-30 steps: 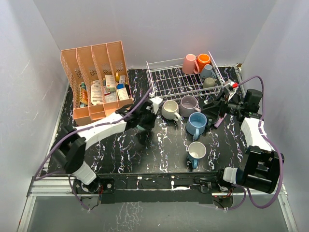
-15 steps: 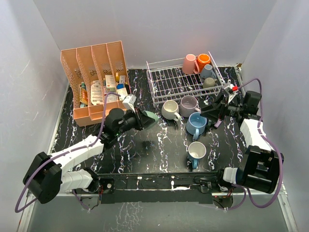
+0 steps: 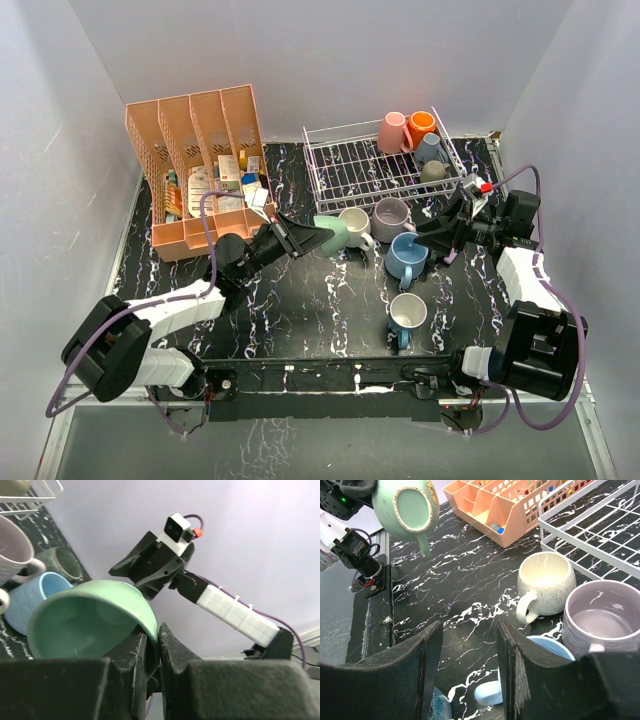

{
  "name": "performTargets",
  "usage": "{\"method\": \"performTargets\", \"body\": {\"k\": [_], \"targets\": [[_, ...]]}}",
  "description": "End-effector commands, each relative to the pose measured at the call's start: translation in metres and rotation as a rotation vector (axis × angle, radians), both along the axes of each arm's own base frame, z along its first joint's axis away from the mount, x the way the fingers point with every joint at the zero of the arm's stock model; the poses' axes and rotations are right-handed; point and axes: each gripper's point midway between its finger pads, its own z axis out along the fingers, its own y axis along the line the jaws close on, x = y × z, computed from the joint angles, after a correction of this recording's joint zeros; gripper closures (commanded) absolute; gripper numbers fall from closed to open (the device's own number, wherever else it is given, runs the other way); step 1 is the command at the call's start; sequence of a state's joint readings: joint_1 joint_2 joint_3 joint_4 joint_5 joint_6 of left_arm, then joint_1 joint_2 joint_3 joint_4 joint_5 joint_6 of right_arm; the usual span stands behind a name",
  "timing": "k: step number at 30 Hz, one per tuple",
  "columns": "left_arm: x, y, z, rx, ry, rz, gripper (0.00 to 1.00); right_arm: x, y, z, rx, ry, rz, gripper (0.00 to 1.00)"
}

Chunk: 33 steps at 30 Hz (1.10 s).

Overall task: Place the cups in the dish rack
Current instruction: Pick up the cup at the center of the board, then turn the cup upside down in the dish rack.

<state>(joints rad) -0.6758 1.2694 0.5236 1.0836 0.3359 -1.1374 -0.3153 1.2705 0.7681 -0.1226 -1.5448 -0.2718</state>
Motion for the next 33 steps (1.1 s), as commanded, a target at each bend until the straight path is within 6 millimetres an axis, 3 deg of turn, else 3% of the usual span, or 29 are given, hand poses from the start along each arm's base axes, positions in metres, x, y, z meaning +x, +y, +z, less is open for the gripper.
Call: {"method": "performTargets", "body": {"k": [1,18,33], "targets": [[-0.016,0.005,0.055,-0.220,-0.102,-0.078,1.00,-0.010,0.003,0.013,0.012,-0.093,0.060,0.51],[-0.039,-0.020,0.076,-0.325,-0.162,-0.241,1.00,-0.020,0.044,0.019,-0.082,-0.150,0.181,0.43],[-0.049,-0.025,0.088,-0.371,-0.251,-0.239,1.00,-0.020,0.079,0.020,-0.257,-0.276,0.227,0.30]]}}
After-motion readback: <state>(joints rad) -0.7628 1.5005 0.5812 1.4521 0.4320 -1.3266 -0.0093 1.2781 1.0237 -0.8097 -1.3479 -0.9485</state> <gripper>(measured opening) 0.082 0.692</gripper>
